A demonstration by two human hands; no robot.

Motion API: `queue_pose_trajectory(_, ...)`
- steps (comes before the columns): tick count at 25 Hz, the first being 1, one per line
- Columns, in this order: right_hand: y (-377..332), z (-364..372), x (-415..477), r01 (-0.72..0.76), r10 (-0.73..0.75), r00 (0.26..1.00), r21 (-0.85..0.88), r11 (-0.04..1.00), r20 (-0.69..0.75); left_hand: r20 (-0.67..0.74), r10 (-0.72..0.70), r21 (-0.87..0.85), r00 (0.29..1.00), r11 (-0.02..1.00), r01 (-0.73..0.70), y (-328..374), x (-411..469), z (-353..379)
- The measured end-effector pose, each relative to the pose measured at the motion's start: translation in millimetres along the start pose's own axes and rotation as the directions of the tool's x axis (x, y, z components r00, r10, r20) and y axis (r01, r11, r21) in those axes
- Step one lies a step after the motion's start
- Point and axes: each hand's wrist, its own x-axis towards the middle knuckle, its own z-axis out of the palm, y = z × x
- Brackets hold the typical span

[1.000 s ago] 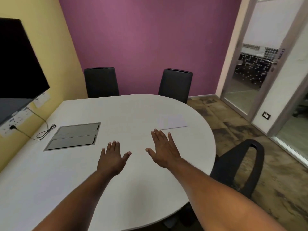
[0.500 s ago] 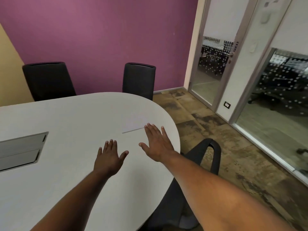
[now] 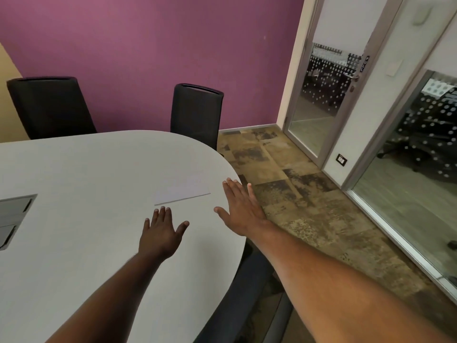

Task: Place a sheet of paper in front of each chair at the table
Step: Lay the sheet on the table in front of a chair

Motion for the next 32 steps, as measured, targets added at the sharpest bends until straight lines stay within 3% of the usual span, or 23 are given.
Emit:
queue_pose_trajectory(6,83,7,42,0.091,-0.091,0.995,0.019,0.996,0.032,-0.019,-0.126,0.022,0.992,0.992,0.126,56,36,30)
queue_pose_trajectory(10,159,3,68,0.218,-0.219,0.974,0.029,0.976,0.055,-0.062,-0.264,0.013,0.963,0.964,0.265,115,61,52)
queue_pose_trajectory(17,270,-13,119,0.319,-0.321,0.94,0.031,0.947,0.113,-0.075,-0.397,-0.035,0.915,0.918,0.396,220,97,65)
queue_pose_trajectory(23,290,-4,190,0.418,-0.424,0.897,0.073,0.906,0.123,-0.083,-0.475,-0.066,0.876,0.88,0.47,250,143,64)
queue_pose_trajectory(32,283,40,346,0.586,-0.589,0.78,0.084,0.806,0.211,-0.079,-0.673,-0.151,0.736,0.737,0.658,219,247,86)
